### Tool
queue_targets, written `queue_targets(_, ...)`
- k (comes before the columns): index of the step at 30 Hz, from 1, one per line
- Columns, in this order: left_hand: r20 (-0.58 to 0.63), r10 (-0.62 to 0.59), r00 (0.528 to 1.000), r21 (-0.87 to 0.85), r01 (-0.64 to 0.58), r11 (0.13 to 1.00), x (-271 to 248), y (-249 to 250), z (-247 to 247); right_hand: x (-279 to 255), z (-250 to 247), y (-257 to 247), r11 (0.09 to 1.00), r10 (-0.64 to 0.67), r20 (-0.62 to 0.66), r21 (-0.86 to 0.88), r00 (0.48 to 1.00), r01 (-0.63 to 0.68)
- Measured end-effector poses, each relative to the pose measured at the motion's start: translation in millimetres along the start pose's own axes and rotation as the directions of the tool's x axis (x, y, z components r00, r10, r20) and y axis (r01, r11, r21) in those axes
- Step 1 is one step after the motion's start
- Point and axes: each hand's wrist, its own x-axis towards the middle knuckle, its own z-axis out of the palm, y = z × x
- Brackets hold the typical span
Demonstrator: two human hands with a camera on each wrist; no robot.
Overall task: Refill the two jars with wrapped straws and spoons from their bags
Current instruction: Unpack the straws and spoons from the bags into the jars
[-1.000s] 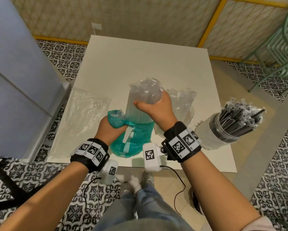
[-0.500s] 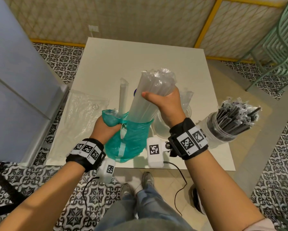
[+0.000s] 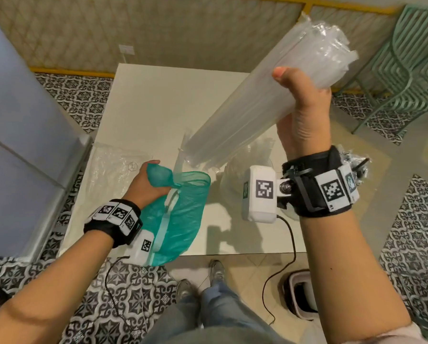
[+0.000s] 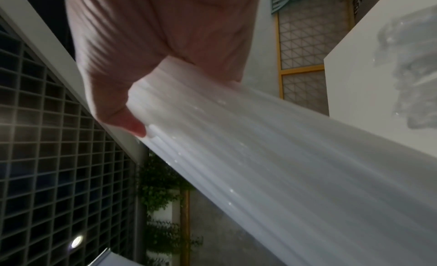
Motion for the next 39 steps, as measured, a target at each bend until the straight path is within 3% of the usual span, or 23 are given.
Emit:
queue_targets(7,-0.015,-0.120,0.993,0.212,0.121,0.970,43,-12,7,-13,-32,-3,0.992,0.047,-0.076,-0.111,0.996,-0.055)
queue_targets(9,-0.034,-0.067,0.997,0.256,0.073,0.964,47,-7,5,-18,-46,-4,0.983,0.067,-0.080,-0.166,0.995,-0.079)
queue_targets(11,-0.043,0.077,0.996,0.273,-0.062,0.960,41,7,13,-23,-58,-4,0.968,0.088,-0.086,-0.228,0.992,-0.106)
queue_targets(14,0.140,0.238,0.961,0.285,-0.270,0.920,19,31,52,-23,-73,-5,0.953,0.086,-0.142,-0.277,0.986,-0.123)
queue_targets(16,0.323,0.203,0.924,0.300,-0.304,0.904,8,36,90,-17,-79,-7,0.957,0.053,-0.193,-0.270,0.980,-0.105)
queue_targets(18,0.389,0.156,0.908,0.287,-0.280,0.916,7,37,123,-7,-82,-9,0.968,0.010,-0.233,-0.242,0.973,-0.068)
queue_targets(24,0.177,0.208,0.962,-0.005,-0.211,0.978,29,48,167,21,-85,-1,0.975,-0.055,-0.294,-0.222,0.954,-0.012)
queue_targets(33,0.145,0.241,0.960,-0.013,-0.242,0.970,41,46,177,19,-96,52,0.914,0.001,-0.369,-0.378,0.930,-0.151)
queue_targets(37,0.164,0.251,0.954,0.043,-0.261,0.964,47,39,179,-10,-102,94,0.791,0.049,-0.295,-0.572,0.954,-0.217)
queue_targets(39,0.195,0.261,0.946,0.044,-0.274,0.961,54,35,182,-34,-114,123,0.591,-0.014,-0.118,-0.802,0.993,-0.087)
